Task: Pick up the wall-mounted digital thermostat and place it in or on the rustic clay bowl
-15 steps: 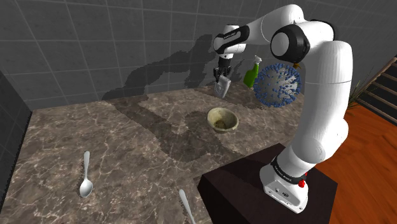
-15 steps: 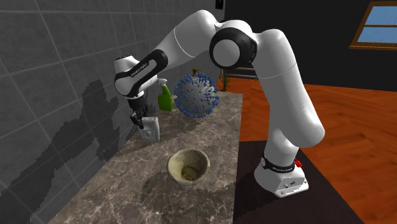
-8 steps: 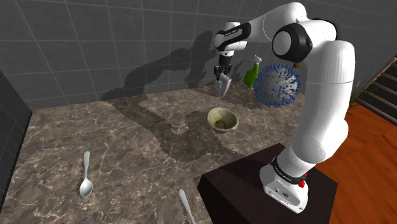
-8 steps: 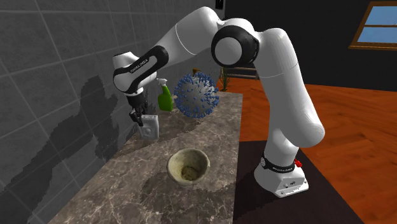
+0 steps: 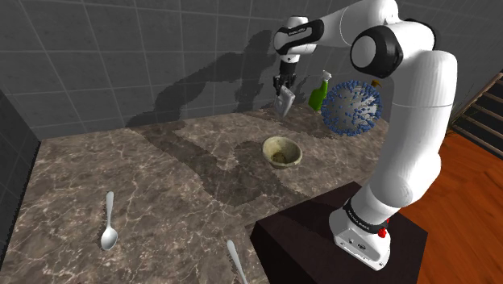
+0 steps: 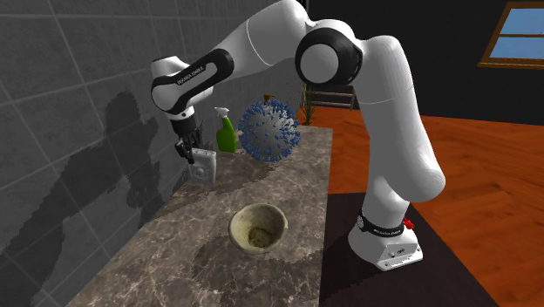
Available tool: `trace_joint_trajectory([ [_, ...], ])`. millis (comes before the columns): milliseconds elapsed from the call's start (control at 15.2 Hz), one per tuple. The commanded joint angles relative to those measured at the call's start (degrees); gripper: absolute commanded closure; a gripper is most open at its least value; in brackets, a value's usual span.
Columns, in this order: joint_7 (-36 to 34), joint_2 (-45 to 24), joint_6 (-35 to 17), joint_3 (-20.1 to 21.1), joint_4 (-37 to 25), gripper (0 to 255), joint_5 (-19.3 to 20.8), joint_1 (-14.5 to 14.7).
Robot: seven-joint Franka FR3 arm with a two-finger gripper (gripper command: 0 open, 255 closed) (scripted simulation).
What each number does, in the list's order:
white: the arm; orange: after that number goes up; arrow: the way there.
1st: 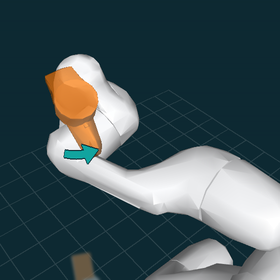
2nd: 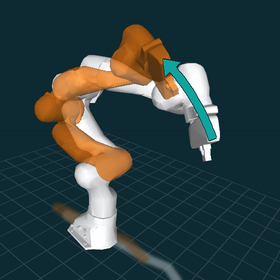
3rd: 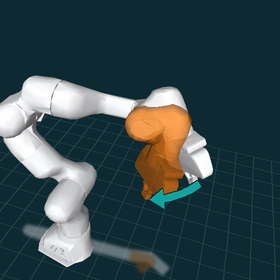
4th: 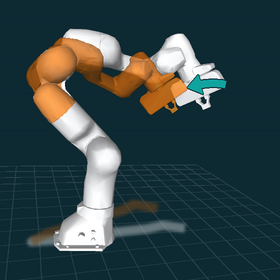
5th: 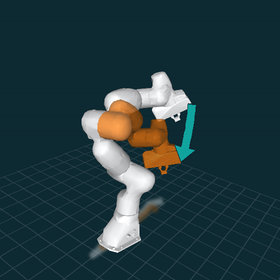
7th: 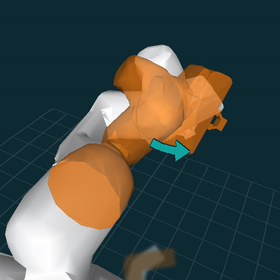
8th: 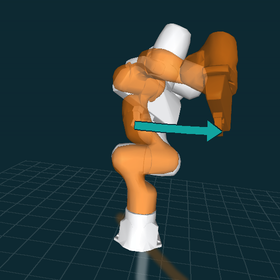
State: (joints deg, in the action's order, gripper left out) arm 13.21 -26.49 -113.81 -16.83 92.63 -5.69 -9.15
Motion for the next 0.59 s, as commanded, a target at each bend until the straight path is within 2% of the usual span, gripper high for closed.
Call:
trace_joint_trajectory([
  [0, 0.0, 0.5, 1.4, -0.1, -0.9, 255, 0.2, -0.1],
  [528, -0.2, 2.2, 6.7, -0.4, -4.6, 255, 0.7, 0.0],
])
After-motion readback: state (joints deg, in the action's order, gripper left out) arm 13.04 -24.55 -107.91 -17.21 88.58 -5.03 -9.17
